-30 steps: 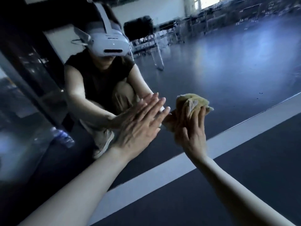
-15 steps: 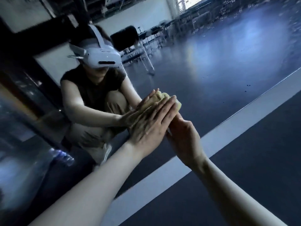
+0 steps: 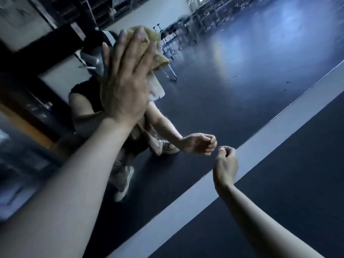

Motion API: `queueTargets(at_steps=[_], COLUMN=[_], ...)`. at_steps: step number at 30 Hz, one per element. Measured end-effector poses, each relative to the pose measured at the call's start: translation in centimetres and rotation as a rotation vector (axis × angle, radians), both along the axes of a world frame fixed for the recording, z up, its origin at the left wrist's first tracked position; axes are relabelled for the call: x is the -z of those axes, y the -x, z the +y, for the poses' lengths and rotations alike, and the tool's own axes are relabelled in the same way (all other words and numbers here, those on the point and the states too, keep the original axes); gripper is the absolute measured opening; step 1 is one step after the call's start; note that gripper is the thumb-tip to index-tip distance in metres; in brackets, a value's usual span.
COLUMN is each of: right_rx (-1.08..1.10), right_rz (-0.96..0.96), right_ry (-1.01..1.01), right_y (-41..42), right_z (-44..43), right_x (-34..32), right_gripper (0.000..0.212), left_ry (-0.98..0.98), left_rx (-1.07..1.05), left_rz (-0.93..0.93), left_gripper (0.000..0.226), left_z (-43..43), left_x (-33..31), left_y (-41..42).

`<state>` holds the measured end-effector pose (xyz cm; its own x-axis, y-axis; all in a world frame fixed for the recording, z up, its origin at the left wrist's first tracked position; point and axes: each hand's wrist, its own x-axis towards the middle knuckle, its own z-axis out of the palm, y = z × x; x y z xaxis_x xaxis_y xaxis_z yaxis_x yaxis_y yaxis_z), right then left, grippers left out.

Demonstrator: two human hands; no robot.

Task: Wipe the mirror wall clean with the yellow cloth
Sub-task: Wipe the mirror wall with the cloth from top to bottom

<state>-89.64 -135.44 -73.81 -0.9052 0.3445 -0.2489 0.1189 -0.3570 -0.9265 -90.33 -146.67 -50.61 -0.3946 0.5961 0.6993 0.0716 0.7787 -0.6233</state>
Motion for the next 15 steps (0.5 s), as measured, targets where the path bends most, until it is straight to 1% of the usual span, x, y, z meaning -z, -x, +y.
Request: queueTargets(at_steps=[2, 4, 5, 6, 8, 9, 10, 11, 12, 15], right_rx=[-0.004, 0.004, 0.010, 0.012, 0.007, 0.006, 0.008, 0.011, 0.016, 0.046], right_rz=[-0.009, 0.002, 0.008, 0.015, 0.038, 0.046, 0.056, 0.071, 0.085, 0.099], right_ry=[0.005, 0.007, 0.003, -0.004, -0.011, -0.016, -0.023, -0.028, -0.029, -0.015], right_y=[0.5, 1.0, 1.1, 1.1, 1.1, 1.1, 1.2, 1.3, 1.5, 2.5], right_z=[-0.2, 0.0, 0.1, 0.2, 0.3, 0.4, 0.4, 0.5, 0.6, 1.2], right_x=[-0.3, -0.7, -0.9, -1.3, -2.0, -2.4, -2.8, -3.3, -3.8, -5.6], right_gripper=[0.013, 0.010, 0.010, 0.010, 0.010, 0.010, 0.011, 0.010, 0.008, 0.006], left_ry=[-0.019, 0.067, 0.139, 0.250, 0.537, 0.666, 0.735, 0.721, 0.630, 0.263], left_rx=[-0.034, -0.060, -0.036, -0.002, 0.088, 0.121, 0.141, 0.133, 0.096, -0.079], left_rz=[0.059, 0.044, -0.005, -0.078, -0.225, -0.287, -0.302, -0.284, -0.237, -0.112], left_gripper=[0.061, 0.062, 0.058, 0.053, 0.048, 0.048, 0.050, 0.052, 0.056, 0.068], left_z=[1.1, 1.0, 0.9, 0.6, -0.2, -0.5, -0.5, -0.5, -0.5, -0.6], left_x=[0.9, 2.3, 3.1, 3.9, 4.5, 3.5, 2.2, 0.4, -1.7, -7.1], left_y=[0.2, 0.9, 1.0, 1.0, 0.7, 0.8, 0.9, 1.5, 2.5, 6.9])
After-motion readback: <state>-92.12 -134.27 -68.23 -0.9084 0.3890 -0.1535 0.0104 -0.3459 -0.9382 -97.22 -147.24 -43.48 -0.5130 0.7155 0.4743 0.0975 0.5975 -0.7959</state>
